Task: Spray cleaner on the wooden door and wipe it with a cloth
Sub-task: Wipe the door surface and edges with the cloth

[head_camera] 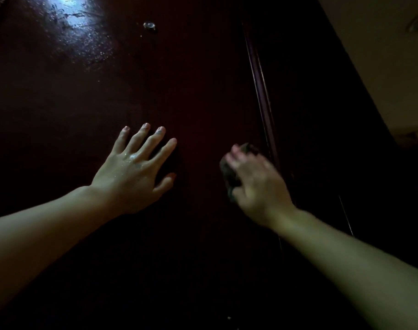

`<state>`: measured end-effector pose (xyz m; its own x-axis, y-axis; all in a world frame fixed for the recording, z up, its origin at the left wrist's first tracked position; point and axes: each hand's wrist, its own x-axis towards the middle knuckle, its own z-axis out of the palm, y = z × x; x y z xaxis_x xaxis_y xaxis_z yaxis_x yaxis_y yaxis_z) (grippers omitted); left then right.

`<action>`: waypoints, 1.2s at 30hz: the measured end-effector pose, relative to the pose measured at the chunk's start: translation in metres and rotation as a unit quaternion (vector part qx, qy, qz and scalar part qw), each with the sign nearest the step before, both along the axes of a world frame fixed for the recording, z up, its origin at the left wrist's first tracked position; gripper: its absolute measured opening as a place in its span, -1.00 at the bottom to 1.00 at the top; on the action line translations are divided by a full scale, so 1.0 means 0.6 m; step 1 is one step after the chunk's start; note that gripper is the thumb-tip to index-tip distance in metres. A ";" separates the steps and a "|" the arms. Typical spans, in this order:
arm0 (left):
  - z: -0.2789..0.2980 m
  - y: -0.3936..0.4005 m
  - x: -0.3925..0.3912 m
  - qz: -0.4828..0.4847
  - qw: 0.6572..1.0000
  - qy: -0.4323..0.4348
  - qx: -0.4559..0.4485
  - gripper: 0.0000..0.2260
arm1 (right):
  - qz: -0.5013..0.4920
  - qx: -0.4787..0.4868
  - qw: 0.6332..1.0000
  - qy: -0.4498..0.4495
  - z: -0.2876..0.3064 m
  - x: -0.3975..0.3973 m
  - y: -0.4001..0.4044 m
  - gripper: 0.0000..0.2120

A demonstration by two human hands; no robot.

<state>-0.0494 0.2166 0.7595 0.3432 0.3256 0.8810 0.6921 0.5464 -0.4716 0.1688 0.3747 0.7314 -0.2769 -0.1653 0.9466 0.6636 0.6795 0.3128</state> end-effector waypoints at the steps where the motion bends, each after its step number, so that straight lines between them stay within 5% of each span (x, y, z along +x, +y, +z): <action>1: 0.000 -0.001 0.000 -0.001 1.000 0.001 -0.001 -0.34 | -0.011 -0.046 0.998 0.042 0.023 0.006 0.004 -0.32; 4: -0.002 -0.003 0.000 -0.003 1.000 0.004 -0.005 -0.33 | -0.014 -0.110 0.986 0.126 0.025 0.024 0.026 -0.35; 8: -0.008 -0.003 0.002 -0.012 1.000 0.001 -0.007 -0.34 | 0.019 -0.095 0.986 0.136 -0.120 0.033 0.036 -0.38; 12: -0.023 0.000 0.003 -0.010 1.000 0.009 -0.016 -0.33 | 0.032 -0.029 0.999 -0.023 -0.235 0.066 0.047 -0.38; 15: -0.028 -0.001 0.005 -0.013 1.000 0.013 -0.021 -0.33 | 0.004 0.001 0.992 -0.123 -0.168 0.103 0.069 -0.37; 19: -0.029 -0.002 0.006 -0.020 1.000 0.016 -0.017 -0.32 | 0.025 -0.069 0.997 0.029 -0.069 0.072 0.061 -0.36; 23: -0.035 0.000 0.007 -0.021 1.000 0.015 -0.017 -0.32 | 0.073 -0.086 0.986 0.120 -0.137 0.033 0.043 -0.37; 25: -0.044 0.001 0.007 -0.021 0.999 0.014 -0.021 -0.32 | 0.064 -0.055 0.994 0.064 -0.220 0.039 0.045 -0.34; 28: -0.071 0.005 0.008 -0.020 0.999 0.023 -0.029 -0.31 | 0.011 0.084 0.985 -0.148 -0.327 0.062 0.048 -0.33; 31: -0.094 0.009 0.012 -0.015 0.999 0.031 -0.038 -0.29 | -0.021 0.135 0.951 -0.278 -0.309 0.085 0.057 -0.34; 36: -0.104 0.007 0.015 -0.016 0.999 0.031 -0.041 -0.28 | 0.050 -0.061 0.996 0.046 -0.209 0.036 0.029 -0.34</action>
